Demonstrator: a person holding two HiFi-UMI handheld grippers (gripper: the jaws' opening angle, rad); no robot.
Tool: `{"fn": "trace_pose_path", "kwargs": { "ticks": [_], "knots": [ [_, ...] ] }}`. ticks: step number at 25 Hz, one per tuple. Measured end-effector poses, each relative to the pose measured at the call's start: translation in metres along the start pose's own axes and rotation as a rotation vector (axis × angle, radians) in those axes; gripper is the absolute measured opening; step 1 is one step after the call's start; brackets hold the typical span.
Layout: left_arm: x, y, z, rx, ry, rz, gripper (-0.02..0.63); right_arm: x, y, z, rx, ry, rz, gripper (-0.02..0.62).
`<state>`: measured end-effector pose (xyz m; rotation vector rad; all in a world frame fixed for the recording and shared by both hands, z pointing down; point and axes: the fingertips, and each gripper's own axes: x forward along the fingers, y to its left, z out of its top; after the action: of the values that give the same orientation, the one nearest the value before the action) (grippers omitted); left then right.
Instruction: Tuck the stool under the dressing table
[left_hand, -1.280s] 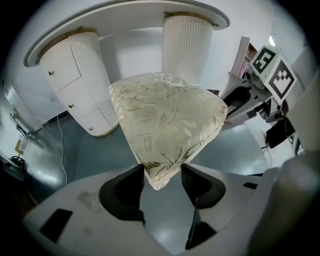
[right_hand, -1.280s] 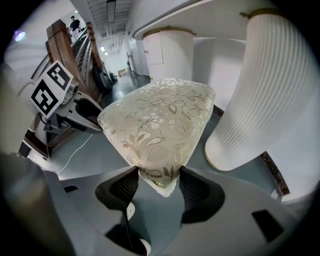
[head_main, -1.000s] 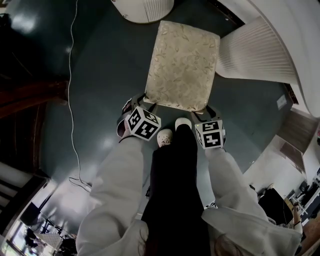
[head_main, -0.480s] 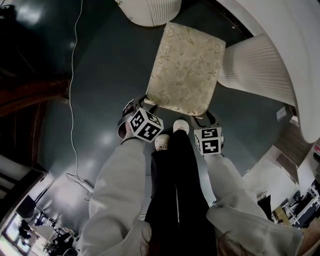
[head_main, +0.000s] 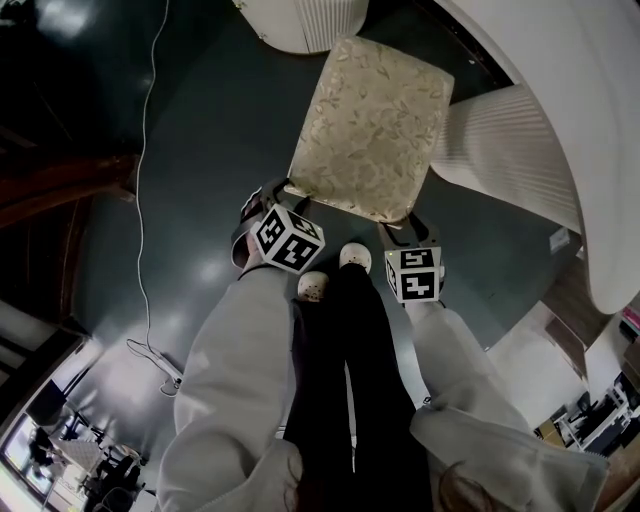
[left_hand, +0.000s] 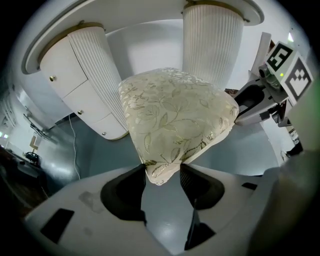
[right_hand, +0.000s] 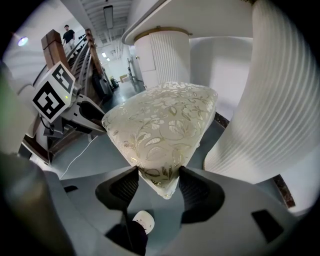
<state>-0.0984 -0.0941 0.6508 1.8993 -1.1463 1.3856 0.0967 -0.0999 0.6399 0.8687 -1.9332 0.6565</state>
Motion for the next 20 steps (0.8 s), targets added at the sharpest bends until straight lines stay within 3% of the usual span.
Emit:
{"fn": "trace_pose_path", "kwargs": {
  "ticks": [9,20],
  "knots": [
    [0.009,0.024,0.019,0.011,-0.018,0.012,0.215,0.011,-0.008,0.025,0.027,-0.029,-0.035,0.305],
    [0.028,0.072,0.055,0.147,-0.063,-0.037,0.216,0.032,-0.01,0.06,0.139,-0.07,-0.122,0.3]
  ]
}}
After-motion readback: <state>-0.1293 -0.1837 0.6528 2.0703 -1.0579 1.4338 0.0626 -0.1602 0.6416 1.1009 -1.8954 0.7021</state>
